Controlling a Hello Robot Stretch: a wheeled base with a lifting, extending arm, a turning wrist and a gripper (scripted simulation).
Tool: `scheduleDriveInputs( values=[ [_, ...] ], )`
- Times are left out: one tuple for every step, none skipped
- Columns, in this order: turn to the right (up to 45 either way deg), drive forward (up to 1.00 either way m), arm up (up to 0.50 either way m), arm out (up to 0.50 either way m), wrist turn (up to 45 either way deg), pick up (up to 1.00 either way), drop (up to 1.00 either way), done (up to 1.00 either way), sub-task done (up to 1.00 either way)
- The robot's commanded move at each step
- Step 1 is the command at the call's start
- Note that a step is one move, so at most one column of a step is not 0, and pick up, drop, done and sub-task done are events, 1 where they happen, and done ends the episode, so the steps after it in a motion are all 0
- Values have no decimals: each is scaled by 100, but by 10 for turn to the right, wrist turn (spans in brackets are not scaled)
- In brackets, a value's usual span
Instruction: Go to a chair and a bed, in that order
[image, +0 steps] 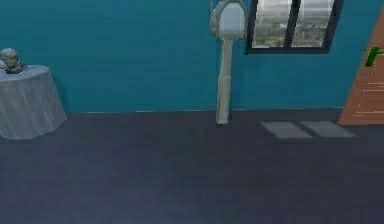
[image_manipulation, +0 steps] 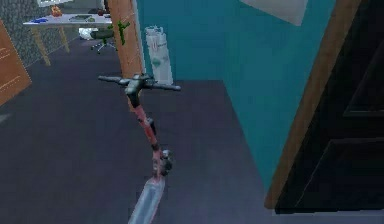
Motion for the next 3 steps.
scheduleDriveInputs(
  values=[
    [0,95,0,0,0,0,0,0,0],
    [450,0,0,0,0,0,0,0,0],
    [300,0,0,0,0,0,0,0,0]
  ],
)
